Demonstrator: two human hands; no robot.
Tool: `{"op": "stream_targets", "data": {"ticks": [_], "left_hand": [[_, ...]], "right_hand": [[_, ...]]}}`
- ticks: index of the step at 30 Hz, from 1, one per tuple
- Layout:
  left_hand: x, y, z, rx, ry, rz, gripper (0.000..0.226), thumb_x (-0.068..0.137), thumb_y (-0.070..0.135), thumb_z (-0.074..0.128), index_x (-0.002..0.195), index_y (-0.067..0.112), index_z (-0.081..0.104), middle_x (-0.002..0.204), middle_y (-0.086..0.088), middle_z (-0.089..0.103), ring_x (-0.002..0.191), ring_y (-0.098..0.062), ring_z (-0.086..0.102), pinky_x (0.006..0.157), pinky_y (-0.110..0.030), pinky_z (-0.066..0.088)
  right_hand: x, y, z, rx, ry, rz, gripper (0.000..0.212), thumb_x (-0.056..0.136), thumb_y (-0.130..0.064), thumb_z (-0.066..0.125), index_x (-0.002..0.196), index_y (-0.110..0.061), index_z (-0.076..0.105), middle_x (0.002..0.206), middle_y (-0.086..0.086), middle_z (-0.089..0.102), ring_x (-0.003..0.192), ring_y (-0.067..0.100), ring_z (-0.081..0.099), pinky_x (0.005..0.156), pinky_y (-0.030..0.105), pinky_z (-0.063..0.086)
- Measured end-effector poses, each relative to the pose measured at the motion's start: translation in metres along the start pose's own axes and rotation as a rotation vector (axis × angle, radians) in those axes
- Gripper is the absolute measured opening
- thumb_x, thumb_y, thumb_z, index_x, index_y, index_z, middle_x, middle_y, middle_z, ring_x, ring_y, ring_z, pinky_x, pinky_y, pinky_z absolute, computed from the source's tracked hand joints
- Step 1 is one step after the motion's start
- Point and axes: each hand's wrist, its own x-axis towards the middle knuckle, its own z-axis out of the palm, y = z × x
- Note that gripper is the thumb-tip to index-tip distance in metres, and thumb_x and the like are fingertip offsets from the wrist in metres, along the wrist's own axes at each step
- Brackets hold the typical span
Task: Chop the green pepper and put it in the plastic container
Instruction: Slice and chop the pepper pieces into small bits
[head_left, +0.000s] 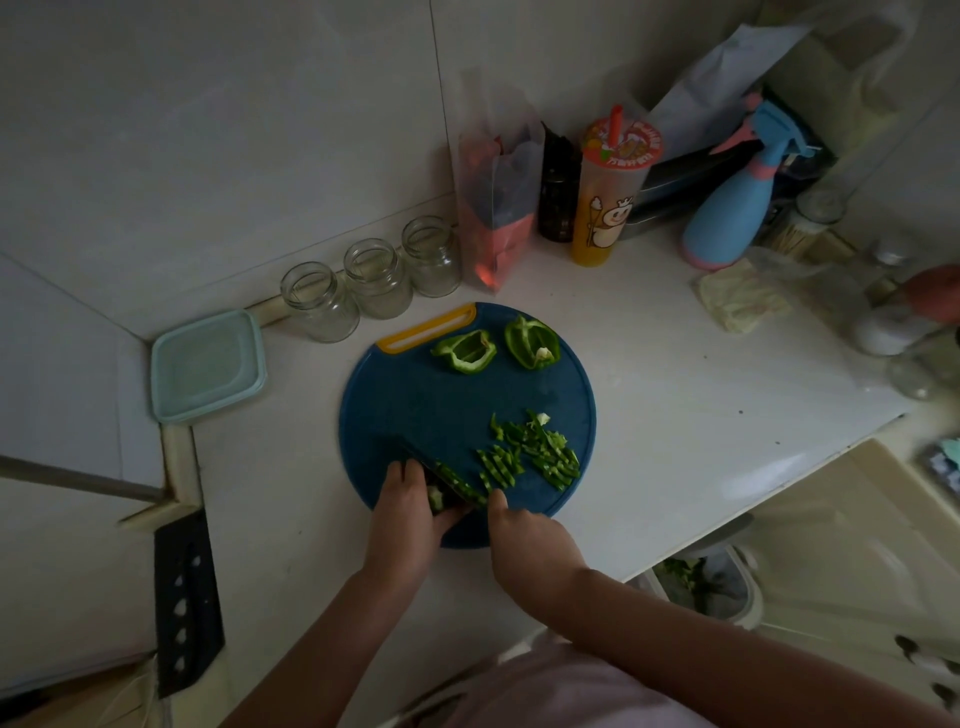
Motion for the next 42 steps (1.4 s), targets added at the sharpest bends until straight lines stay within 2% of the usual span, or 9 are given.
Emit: {"op": "stream_targets", "data": {"ticks": [8,13,19,22,27,32,36,39,42], "left_hand": [[-0.001,-0.002,0.002,0.029,0.0,0.003,0.056,0.072,0.026,0.079,0.11,-0.004,0.051,0.108,-0.018,0.051,0.095,-0.032,0.055,0.069,-0.028,0.04],[-0.004,-0.002,0.0,0.063,-0.01,0.026,0.05,0.075,0.019,0.075,0.114,0.0,0.052,0.111,-0.015,0.05,0.097,-0.031,0.056,0.074,-0.033,0.045],[-0.007,-0.007,-0.001,-0.007,-0.023,0.071,0.07,0.074,0.025,0.077,0.134,0.005,0.047,0.118,-0.013,0.048,0.108,-0.027,0.052,0.091,-0.03,0.043],[-0.01,-0.008,-0.003,-0.038,-0.042,0.071,0.075,0.076,0.022,0.076,0.139,0.007,0.039,0.123,-0.01,0.046,0.112,-0.023,0.051,0.093,-0.031,0.044],[-0.009,-0.009,-0.002,-0.111,-0.012,0.058,0.056,0.072,0.016,0.079,0.119,0.007,0.049,0.113,-0.008,0.051,0.099,-0.023,0.057,0.078,-0.029,0.047],[-0.008,-0.008,-0.003,-0.104,-0.013,0.073,0.054,0.072,0.018,0.079,0.116,0.008,0.051,0.11,-0.006,0.051,0.094,-0.021,0.057,0.079,-0.035,0.049],[-0.008,-0.009,-0.002,-0.094,-0.008,0.08,0.052,0.073,0.02,0.078,0.115,0.008,0.051,0.108,-0.007,0.052,0.091,-0.02,0.056,0.077,-0.032,0.048],[-0.009,-0.008,-0.002,-0.091,0.005,0.075,0.05,0.074,0.025,0.078,0.114,0.009,0.051,0.105,-0.004,0.051,0.086,-0.017,0.054,0.071,-0.027,0.044],[-0.01,-0.008,-0.001,-0.084,0.018,0.076,0.049,0.075,0.026,0.077,0.112,0.01,0.051,0.102,0.0,0.048,0.083,-0.014,0.052,0.067,-0.023,0.039]], "right_hand": [[0.019,-0.016,-0.002,0.058,0.004,0.018,0.038,0.091,0.001,0.039,0.128,-0.002,0.032,0.102,0.017,0.063,0.09,0.035,0.063,0.064,0.037,0.043],[0.036,-0.026,-0.008,0.123,0.004,0.051,0.025,0.09,-0.003,0.045,0.114,-0.004,0.039,0.104,0.016,0.062,0.094,0.034,0.062,0.064,0.035,0.042],[0.03,-0.006,-0.01,0.282,0.027,0.115,0.025,0.097,-0.016,0.042,0.116,0.0,0.044,0.107,0.021,0.062,0.096,0.036,0.061,0.075,0.037,0.048],[0.026,0.009,-0.021,0.325,0.067,0.117,0.027,0.098,-0.023,0.044,0.112,0.0,0.044,0.101,0.02,0.063,0.091,0.034,0.061,0.067,0.032,0.044],[0.017,0.018,-0.036,0.437,0.137,0.054,0.024,0.095,-0.015,0.047,0.114,-0.008,0.035,0.087,0.007,0.052,0.071,0.02,0.051,0.062,0.031,0.041],[0.015,0.028,-0.042,0.494,0.178,0.001,0.029,0.091,-0.008,0.048,0.119,-0.016,0.048,0.089,-0.001,0.053,0.077,0.016,0.052,0.063,0.021,0.041],[0.017,0.03,-0.045,0.865,0.03,0.209,0.014,0.091,-0.01,0.045,0.102,-0.009,0.054,0.064,0.003,0.048,0.046,0.014,0.044,0.037,0.021,0.037],[0.016,0.033,-0.05,1.173,-0.092,0.286,0.01,0.09,-0.007,0.044,0.097,-0.009,0.05,0.057,0.004,0.041,0.039,0.012,0.033,0.037,0.02,0.031],[0.013,0.034,-0.053,1.234,-0.089,0.23,0.009,0.09,-0.005,0.043,0.089,-0.013,0.047,0.054,0.002,0.041,0.039,0.012,0.031,0.038,0.02,0.031]]}}
